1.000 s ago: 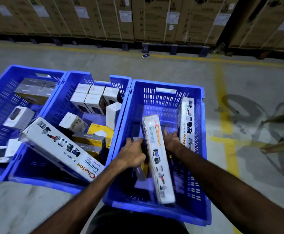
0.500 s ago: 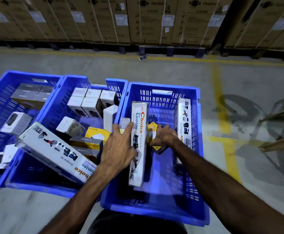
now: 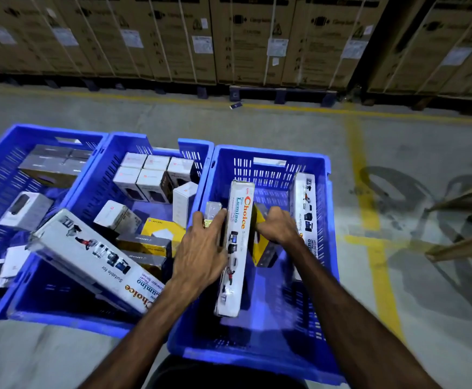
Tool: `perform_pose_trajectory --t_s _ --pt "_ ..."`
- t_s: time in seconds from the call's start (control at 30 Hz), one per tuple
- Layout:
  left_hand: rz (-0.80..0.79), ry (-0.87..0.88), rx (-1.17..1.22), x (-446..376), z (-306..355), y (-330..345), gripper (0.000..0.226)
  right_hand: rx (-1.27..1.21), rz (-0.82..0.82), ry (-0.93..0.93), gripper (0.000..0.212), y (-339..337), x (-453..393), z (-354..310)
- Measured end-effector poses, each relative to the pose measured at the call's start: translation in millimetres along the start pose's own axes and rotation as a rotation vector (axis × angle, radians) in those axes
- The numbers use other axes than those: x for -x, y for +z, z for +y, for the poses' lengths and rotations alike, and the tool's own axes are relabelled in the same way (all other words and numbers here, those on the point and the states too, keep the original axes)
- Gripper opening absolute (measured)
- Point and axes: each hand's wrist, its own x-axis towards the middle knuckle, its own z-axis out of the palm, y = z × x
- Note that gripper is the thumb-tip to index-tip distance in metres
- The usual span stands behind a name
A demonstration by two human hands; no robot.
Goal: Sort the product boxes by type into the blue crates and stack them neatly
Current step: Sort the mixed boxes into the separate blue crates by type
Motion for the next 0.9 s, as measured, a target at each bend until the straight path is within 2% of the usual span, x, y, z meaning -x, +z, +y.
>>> perform_pose_trajectory --t_s 0.13,0.23,0.4,0.5,0.6,0.67,0.73,0.9 --pt "0.116 0.008 0.098 0.0 -8.6 -3.0 0.082 -0.285 0.3 0.067 0.029 -23.8 32.1 8.1" --pt "0.213 -0.013 0.238 0.7 -12.3 -8.4 0.082 -0.529 0.481 -0.028 0.038 -30.8 53.2 9.1" --pt "0.371 -0.015 0.467 6.6 -21.9 -22.4 0.084 -0.783 0.553 -0.174 0.037 -41.8 83.6 -6.0" --pt "0.446 -0.09 0.629 18.5 -33.7 -30.9 0.084 -0.911 0.494 -0.227 0.032 -41.2 92.9 -16.8" --pt "0.52 -0.162 0.782 38.2 -54.6 -36.2 0.079 -1.113 0.337 -0.202 0.032 -29.4 101.6 -32.0" --pt "0.553 -0.27 0.935 54.4 -75.3 -40.1 0.076 -1.213 0.234 -0.169 0.027 -17.9 110.0 -47.1" --pt "0.594 -0.379 1.09 72.2 -94.5 -47.9 0.072 -1.243 0.168 -0.153 0.02 -8.4 119.6 -63.6" --pt "0.732 -0.457 1.284 107.7 -155.0 -82.1 0.051 -1.281 0.033 -0.189 0.013 9.9 149.3 -121.8"
